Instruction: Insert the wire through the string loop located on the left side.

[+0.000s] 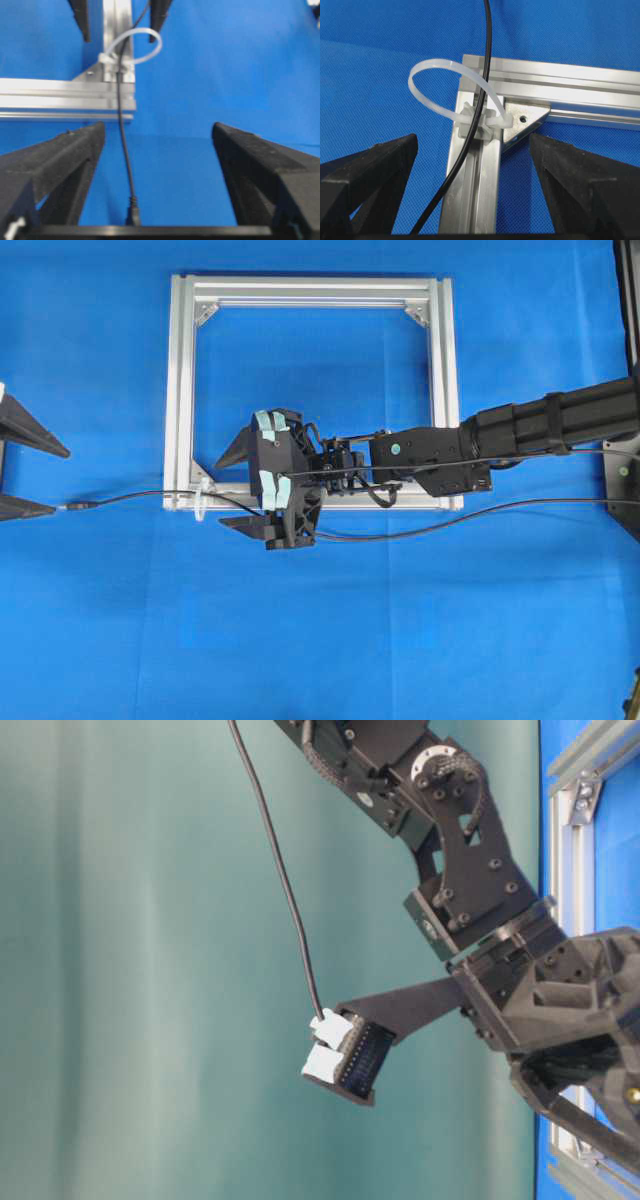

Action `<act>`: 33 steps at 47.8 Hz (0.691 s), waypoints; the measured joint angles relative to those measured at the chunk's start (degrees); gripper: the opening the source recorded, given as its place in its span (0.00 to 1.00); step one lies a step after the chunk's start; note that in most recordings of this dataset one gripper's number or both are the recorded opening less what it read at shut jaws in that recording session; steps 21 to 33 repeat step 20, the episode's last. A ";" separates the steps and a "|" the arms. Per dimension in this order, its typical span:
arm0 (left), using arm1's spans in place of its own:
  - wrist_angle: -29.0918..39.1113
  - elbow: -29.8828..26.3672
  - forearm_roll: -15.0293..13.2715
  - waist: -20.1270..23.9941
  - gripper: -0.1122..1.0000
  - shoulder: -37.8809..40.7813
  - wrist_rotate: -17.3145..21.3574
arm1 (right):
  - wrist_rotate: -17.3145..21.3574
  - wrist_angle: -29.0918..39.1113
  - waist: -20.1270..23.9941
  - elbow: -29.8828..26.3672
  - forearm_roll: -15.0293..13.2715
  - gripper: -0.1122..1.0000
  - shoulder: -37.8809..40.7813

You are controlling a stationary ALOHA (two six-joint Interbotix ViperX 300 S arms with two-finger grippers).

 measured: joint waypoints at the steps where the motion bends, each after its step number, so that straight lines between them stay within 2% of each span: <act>1: 0.00 0.00 0.00 -0.09 0.79 0.00 0.00 | 0.00 0.09 0.00 0.09 0.00 0.95 -0.09; 13: 0.00 0.00 0.09 0.09 0.79 0.00 0.09 | 0.00 0.26 0.00 0.09 0.00 0.95 -0.35; 20: -0.09 0.00 0.09 0.70 0.79 -0.62 0.00 | 0.00 1.93 0.00 0.00 0.00 0.95 -4.13; 33: -0.09 0.00 0.09 0.70 0.79 -0.62 0.00 | 0.00 1.93 0.00 0.00 0.00 0.95 -4.13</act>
